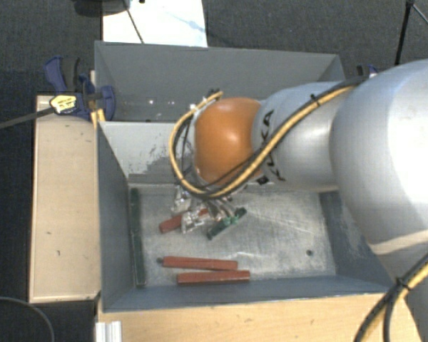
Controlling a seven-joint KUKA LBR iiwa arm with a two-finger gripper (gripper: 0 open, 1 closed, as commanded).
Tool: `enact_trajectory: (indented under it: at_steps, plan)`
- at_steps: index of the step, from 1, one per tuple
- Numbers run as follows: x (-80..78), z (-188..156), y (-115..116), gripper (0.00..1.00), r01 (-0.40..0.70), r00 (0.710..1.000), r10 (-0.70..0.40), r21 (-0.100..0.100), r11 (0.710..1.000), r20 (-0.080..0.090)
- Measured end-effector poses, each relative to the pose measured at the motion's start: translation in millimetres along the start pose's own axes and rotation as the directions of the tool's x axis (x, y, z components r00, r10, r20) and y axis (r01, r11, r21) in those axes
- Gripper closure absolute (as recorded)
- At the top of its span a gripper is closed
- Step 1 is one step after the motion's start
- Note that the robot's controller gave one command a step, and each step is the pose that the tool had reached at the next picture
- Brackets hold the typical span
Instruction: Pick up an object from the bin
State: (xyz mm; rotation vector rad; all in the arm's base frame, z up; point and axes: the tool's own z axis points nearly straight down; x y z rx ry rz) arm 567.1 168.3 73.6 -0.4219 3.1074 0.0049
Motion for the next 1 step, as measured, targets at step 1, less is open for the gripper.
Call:
enact_trajectory:
  at_steps: [1]
  plan:
    - [4.6, -172.7, -7.2, 1.00, 0.051, 0.999, -0.051, 0.002, 0.999, 0.003]
